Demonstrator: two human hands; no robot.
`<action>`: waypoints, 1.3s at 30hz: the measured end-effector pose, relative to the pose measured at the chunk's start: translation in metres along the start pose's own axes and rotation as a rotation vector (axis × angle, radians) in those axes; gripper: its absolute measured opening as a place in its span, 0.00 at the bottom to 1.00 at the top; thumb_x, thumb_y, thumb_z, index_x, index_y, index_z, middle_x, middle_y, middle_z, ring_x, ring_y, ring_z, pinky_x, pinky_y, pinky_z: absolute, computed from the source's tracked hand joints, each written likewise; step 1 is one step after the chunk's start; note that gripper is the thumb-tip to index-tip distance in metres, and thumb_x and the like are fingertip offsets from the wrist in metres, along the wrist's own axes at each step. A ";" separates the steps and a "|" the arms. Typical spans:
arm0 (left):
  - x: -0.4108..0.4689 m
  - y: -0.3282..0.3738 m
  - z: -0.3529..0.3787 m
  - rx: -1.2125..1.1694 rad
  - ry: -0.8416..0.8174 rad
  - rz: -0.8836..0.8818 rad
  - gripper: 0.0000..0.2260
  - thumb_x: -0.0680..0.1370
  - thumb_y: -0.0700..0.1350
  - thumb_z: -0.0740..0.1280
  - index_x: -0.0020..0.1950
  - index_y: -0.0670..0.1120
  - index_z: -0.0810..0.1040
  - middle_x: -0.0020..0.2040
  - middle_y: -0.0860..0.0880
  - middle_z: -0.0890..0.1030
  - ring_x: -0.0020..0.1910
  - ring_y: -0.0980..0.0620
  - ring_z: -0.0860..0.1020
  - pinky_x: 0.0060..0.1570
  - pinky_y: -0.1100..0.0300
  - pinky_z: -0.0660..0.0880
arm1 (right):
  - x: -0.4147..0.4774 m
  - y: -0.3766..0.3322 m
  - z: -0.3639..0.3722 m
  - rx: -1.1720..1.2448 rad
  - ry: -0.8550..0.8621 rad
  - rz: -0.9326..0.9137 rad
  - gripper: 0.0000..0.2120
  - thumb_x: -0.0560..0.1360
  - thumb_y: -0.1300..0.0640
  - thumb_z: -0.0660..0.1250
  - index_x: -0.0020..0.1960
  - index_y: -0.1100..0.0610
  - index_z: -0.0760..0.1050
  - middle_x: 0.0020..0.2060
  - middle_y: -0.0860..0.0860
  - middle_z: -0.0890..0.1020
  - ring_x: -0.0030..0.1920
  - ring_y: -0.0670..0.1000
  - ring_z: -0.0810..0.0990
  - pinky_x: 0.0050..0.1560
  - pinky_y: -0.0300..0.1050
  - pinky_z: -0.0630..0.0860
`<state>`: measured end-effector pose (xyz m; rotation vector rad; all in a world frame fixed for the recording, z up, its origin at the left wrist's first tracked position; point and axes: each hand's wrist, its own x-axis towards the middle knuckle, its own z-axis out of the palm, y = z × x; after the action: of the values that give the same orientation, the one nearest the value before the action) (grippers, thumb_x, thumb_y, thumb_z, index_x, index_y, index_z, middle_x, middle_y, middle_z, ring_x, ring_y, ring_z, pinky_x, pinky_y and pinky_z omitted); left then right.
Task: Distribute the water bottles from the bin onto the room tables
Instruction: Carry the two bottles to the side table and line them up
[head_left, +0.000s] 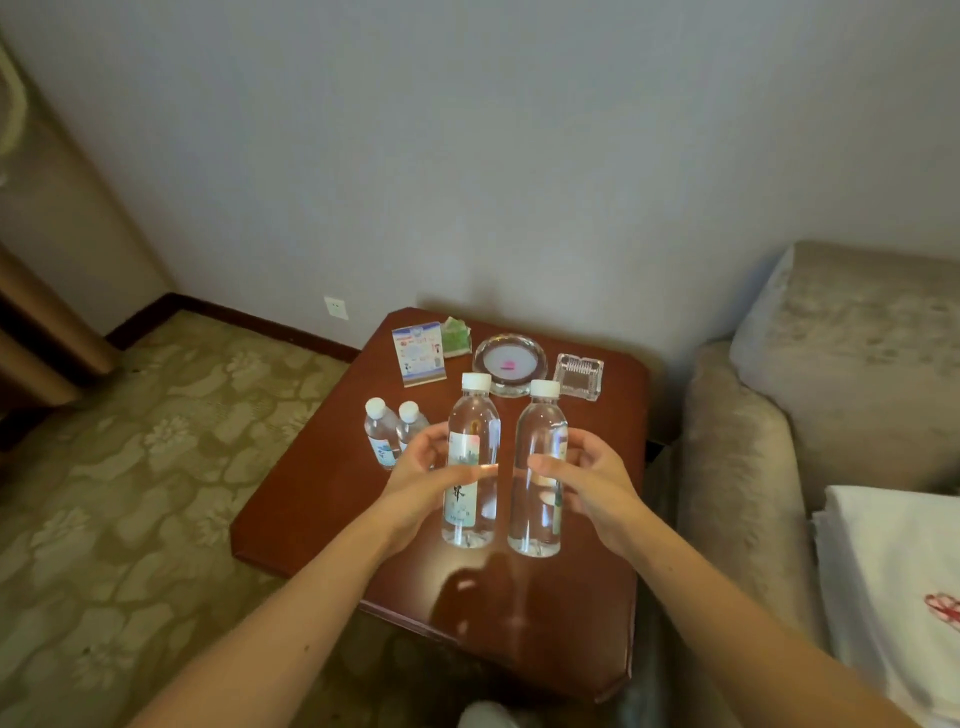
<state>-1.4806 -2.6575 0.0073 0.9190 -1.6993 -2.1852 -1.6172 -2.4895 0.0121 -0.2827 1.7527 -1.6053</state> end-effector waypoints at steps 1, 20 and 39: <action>0.015 -0.017 -0.002 0.003 0.002 0.014 0.29 0.65 0.36 0.80 0.63 0.46 0.73 0.56 0.45 0.83 0.55 0.42 0.82 0.57 0.38 0.77 | 0.014 0.017 -0.001 -0.001 0.008 -0.013 0.23 0.67 0.59 0.80 0.59 0.54 0.78 0.54 0.60 0.84 0.51 0.59 0.85 0.55 0.60 0.82; 0.165 -0.202 -0.056 0.142 0.011 0.610 0.28 0.69 0.30 0.75 0.62 0.50 0.69 0.58 0.49 0.79 0.54 0.54 0.82 0.55 0.55 0.78 | 0.149 0.201 0.022 -0.086 0.133 -0.597 0.29 0.63 0.62 0.82 0.60 0.50 0.76 0.53 0.54 0.83 0.53 0.53 0.84 0.46 0.43 0.80; 0.152 -0.219 -0.078 0.301 -0.036 0.574 0.30 0.70 0.39 0.77 0.67 0.49 0.69 0.63 0.49 0.77 0.61 0.54 0.77 0.52 0.64 0.76 | 0.128 0.225 0.053 -0.282 0.274 -0.591 0.51 0.56 0.45 0.83 0.73 0.42 0.61 0.68 0.48 0.73 0.67 0.50 0.75 0.67 0.58 0.74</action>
<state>-1.5098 -2.7331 -0.2589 0.3708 -2.0291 -1.6082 -1.6049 -2.5636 -0.2414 -0.8108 2.2541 -1.8575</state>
